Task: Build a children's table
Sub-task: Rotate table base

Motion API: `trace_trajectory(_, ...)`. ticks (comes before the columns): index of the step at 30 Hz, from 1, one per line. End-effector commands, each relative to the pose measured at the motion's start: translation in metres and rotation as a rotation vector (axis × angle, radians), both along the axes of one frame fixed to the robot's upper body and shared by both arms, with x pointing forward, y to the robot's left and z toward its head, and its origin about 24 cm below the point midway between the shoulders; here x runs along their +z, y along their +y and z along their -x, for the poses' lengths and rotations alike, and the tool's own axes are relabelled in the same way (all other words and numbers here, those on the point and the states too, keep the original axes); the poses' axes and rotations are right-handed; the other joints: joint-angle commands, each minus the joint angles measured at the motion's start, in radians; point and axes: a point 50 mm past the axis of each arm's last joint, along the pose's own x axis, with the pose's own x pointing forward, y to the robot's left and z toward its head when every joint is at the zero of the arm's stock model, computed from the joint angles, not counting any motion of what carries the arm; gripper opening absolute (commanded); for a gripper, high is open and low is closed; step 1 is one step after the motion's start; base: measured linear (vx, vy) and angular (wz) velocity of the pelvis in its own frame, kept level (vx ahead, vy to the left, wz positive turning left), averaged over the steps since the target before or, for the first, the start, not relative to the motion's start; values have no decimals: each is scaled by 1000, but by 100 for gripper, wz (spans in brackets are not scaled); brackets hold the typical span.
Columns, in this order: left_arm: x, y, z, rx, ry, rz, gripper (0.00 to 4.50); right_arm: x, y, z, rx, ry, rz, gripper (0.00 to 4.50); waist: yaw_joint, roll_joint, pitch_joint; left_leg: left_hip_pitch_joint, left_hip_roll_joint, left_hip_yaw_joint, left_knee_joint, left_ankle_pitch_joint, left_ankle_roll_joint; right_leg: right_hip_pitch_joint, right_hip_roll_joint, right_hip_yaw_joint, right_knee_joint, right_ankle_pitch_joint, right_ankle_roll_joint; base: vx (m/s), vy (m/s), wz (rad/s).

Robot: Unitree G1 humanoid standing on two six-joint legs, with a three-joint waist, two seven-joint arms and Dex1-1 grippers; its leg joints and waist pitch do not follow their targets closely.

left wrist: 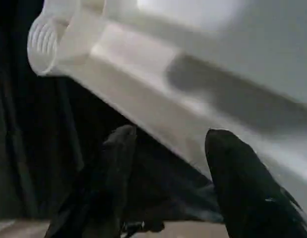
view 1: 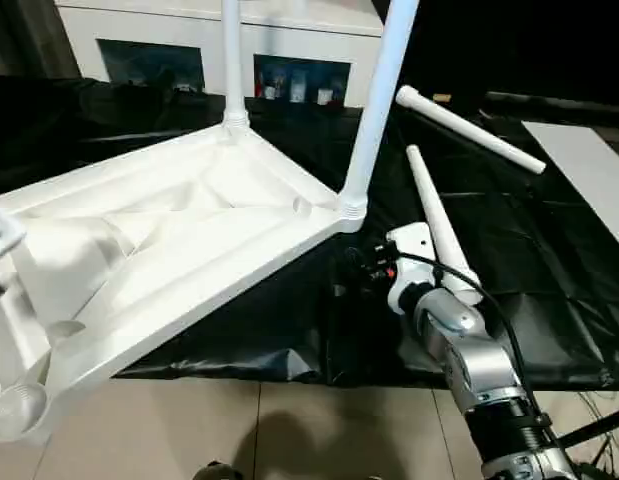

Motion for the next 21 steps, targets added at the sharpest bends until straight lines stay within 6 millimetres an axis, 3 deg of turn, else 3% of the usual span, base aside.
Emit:
trace_trajectory(1,10,11,2,57,-28,-114,255,1,-3,2,-1,-4,16,222,-4,36,-57,37,18,-21,-88,-416,-73,19,-36,36,-74,-290,-161,0,0,0)
trace_trajectory(2,14,23,5,105,-45,-189,255,0,-2,3,1,-2,18,222,-6,35,-56,34,16,-23,-88,-418,-72,21,-36,35,-75,-297,-152,0,0,0)
trace_trajectory(5,14,28,6,116,-42,-202,255,0,-2,4,3,0,20,222,-5,35,-58,37,17,-26,-87,-431,-71,19,-37,35,-78,-315,-145,0,0,0)
trace_trajectory(12,-22,30,13,104,75,-99,255,-1,4,6,65,10,25,222,-3,37,-57,42,18,-27,-88,-472,-76,13,-38,36,-79,-319,-160,0,0,0)
trace_trajectory(16,-39,14,13,61,103,35,255,1,12,15,207,34,-22,222,-1,37,-57,40,23,-30,-91,-480,-73,17,-41,36,-80,-312,-165,0,0,0)
trace_trajectory(21,-47,-24,3,-44,91,203,255,2,20,27,384,70,-44,222,6,36,-52,45,25,-29,-91,-504,-69,14,-42,37,-87,-359,-164,0,0,0)
